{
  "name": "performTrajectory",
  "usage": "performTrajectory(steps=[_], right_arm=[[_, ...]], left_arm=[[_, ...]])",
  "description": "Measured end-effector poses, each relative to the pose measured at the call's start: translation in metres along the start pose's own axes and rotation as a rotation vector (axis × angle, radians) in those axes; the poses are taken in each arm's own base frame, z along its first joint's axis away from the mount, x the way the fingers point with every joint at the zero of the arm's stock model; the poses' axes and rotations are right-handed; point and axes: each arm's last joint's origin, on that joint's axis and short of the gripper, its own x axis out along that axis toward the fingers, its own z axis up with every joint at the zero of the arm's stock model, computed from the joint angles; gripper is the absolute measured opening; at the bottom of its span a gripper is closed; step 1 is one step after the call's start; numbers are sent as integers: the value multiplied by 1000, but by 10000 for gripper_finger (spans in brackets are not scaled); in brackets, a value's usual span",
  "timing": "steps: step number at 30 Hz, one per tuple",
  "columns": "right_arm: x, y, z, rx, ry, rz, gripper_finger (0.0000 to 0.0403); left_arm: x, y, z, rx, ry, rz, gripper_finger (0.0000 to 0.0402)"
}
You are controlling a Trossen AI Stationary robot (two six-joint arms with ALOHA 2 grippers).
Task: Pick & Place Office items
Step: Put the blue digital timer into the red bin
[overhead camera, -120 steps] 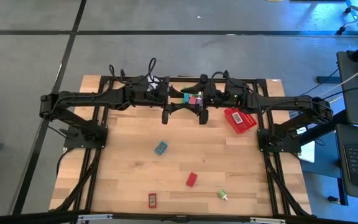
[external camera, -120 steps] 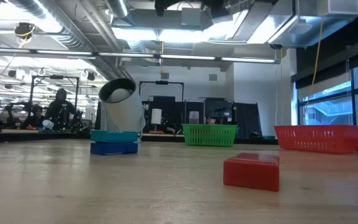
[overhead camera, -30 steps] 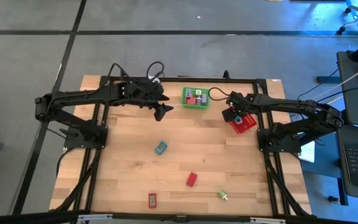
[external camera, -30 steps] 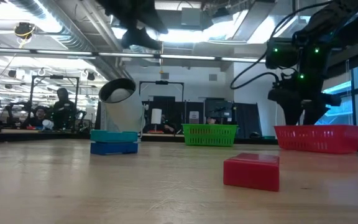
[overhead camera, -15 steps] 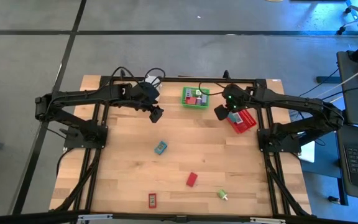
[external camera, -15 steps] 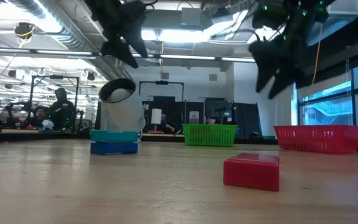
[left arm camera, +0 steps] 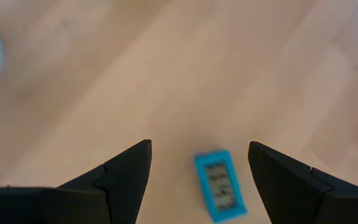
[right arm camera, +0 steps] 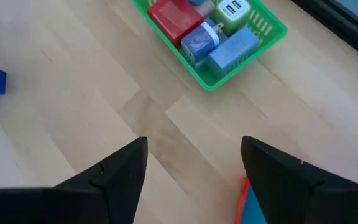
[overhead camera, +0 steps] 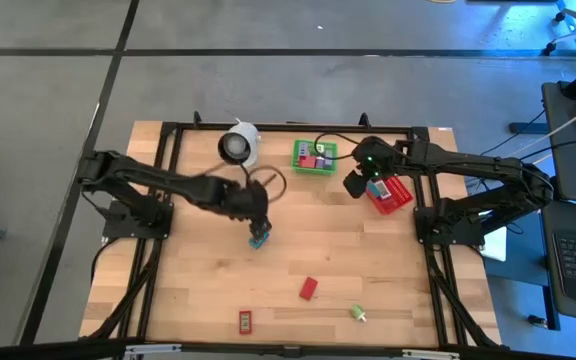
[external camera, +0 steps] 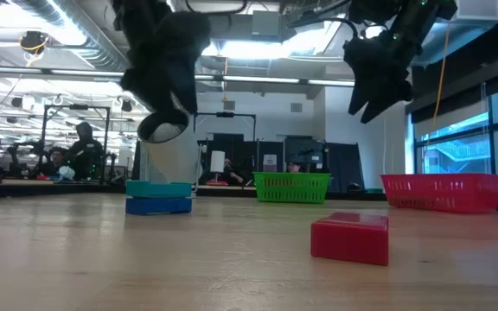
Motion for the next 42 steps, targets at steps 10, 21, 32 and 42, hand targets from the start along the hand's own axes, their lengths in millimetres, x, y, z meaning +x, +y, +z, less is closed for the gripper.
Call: performTrajectory(steps=[10, 21, 32, 42], right_arm=[[0, 2, -1, -75, -2, 2, 260], [0, 2, 0, -114, -8, 5, 260], [0, 3, 2, -133, -24, 11, 260], [0, 3, 2, -132, -29, 13, 260]], left_arm=[[44, -25, -28, -134, 93, 102, 265], [76, -32, -46, -207, 191, 163, 265], [76, -35, -44, -213, 195, 132, 256], [76, -35, -45, -256, 222, 120, 162]])
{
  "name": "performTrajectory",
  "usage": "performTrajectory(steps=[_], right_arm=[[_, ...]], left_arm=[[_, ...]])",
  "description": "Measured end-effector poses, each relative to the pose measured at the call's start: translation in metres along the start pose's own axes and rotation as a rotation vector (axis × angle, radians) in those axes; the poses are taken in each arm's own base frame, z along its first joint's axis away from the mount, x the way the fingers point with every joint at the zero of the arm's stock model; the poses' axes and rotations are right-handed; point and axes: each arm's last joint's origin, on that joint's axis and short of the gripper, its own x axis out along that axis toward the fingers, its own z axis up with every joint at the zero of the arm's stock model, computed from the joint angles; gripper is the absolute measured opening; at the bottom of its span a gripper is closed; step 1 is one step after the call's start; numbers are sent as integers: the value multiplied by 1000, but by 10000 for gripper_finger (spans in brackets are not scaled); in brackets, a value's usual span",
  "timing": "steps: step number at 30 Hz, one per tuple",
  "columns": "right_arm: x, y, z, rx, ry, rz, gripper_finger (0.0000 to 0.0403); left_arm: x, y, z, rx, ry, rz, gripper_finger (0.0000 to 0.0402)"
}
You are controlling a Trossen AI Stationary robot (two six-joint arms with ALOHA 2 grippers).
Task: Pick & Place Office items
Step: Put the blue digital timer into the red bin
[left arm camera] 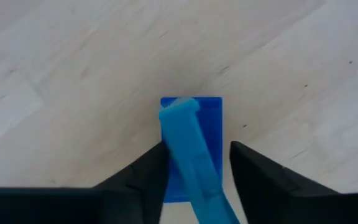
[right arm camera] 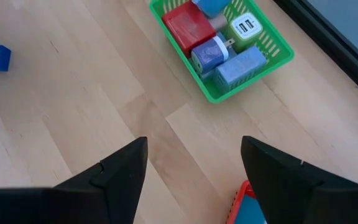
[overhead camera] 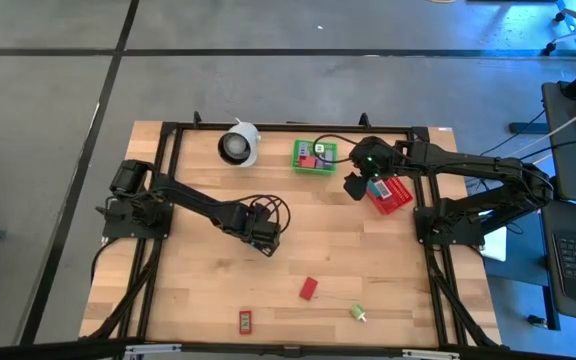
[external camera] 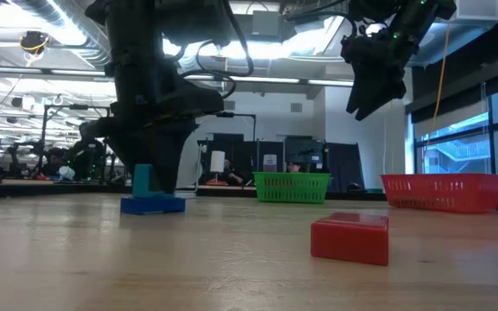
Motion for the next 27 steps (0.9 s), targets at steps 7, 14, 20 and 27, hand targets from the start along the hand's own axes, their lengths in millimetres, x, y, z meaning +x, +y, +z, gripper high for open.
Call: performTrajectory(steps=[7, 14, 20, 27], right_arm=[[0, 0, 0, 3, -2, 0, 260], [0, 0, 1, 35, -12, 5, 260], [0, 1, 2, 63, -17, 10, 260], [0, 1, 2, 69, -19, 11, 260]], left_arm=[[-5, -5, 4, -1, -9, -23, 64], [-32, -26, 28, 120, -77, -124, 44], [-69, -44, 56, 301, -265, -167, 64], [-136, -46, 98, 405, -533, -283, 49]])
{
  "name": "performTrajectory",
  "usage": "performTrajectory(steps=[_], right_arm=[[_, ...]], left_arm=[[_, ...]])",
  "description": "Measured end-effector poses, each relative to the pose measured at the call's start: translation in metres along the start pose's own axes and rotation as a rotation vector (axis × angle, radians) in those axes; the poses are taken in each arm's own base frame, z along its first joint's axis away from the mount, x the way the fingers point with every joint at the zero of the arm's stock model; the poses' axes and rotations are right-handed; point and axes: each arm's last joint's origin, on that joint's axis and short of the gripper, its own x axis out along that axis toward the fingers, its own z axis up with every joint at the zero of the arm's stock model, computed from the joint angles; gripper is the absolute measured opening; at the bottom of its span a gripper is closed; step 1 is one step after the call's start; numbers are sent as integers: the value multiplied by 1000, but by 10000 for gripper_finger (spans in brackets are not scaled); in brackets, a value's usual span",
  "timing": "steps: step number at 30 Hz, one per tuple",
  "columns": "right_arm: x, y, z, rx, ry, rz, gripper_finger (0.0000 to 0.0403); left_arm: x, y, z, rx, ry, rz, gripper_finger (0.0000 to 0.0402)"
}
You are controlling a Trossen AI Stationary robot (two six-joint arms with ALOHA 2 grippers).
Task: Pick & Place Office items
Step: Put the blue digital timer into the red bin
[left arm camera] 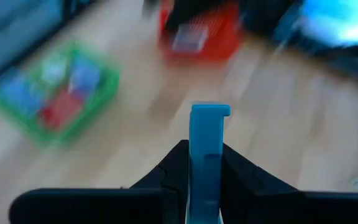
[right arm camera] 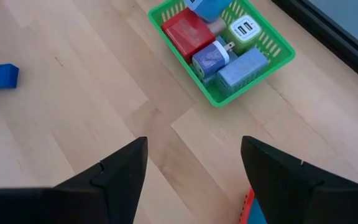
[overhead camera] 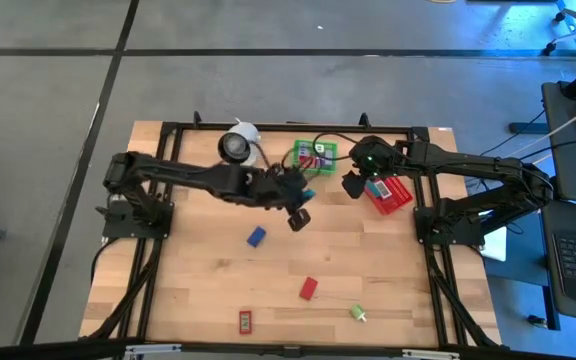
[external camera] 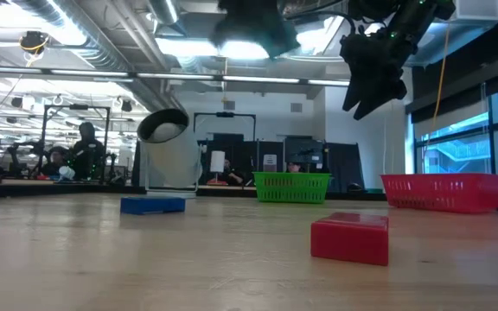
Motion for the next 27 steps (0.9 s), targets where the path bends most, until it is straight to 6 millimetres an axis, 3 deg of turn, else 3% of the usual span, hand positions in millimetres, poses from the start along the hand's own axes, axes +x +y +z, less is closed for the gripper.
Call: performTrajectory(steps=[5, 8, 17, 27], right_arm=[[0, 2, 1, 7, -16, 7, 260], [-1, 6, 2, 1, -38, 22, 260], [-4, 23, 8, -93, -172, 52, 260], [-13, 47, 16, -274, -338, 184, 260]], left_arm=[[-33, 0, 28, 105, -230, -99, 54], [-42, -3, 36, 159, -311, -128, 57], [-48, 0, 39, 162, -341, -109, 54], [-56, 11, 29, 156, -227, -43, 55]])
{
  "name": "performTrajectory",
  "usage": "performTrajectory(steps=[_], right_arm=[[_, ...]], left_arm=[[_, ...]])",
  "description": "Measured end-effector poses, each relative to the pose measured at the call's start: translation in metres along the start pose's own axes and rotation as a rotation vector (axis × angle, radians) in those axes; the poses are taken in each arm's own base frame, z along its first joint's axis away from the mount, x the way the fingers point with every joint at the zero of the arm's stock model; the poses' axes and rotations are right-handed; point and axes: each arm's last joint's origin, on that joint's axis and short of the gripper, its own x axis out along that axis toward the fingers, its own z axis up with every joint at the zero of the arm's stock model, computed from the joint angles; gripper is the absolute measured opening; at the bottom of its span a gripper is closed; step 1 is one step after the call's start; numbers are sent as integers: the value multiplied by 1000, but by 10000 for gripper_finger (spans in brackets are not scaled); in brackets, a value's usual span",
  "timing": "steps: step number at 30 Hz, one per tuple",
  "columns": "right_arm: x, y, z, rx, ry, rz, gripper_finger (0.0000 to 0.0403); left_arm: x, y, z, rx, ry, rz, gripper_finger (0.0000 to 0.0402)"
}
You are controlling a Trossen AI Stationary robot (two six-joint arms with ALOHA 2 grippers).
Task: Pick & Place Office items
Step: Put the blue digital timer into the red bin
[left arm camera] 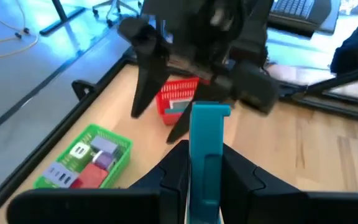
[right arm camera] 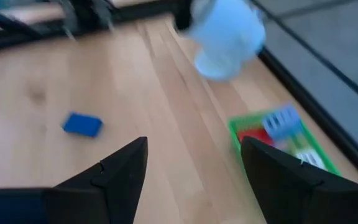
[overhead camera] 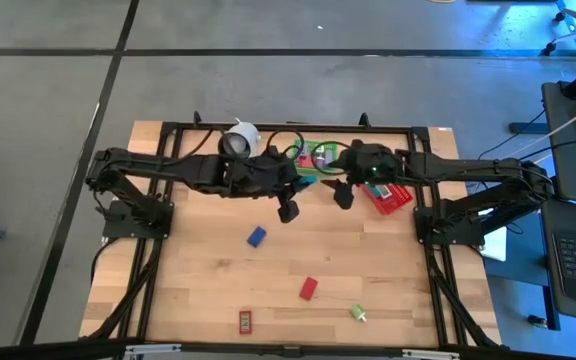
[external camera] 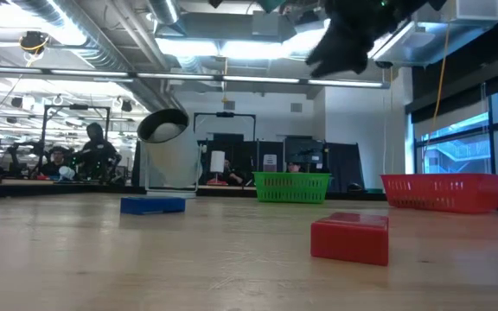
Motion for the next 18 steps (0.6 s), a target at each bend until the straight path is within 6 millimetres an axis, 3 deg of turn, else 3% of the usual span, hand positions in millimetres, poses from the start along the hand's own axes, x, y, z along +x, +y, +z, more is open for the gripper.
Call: performTrajectory(steps=[9, 18], right_arm=[[-3, 8, 22, 14, -219, 183, 260], [-7, 10, 34, 34, -347, 204, 260]], left_arm=[[-6, 27, -2, 43, 106, -6, 54], [0, 52, 6, 105, 109, -127, 54]])
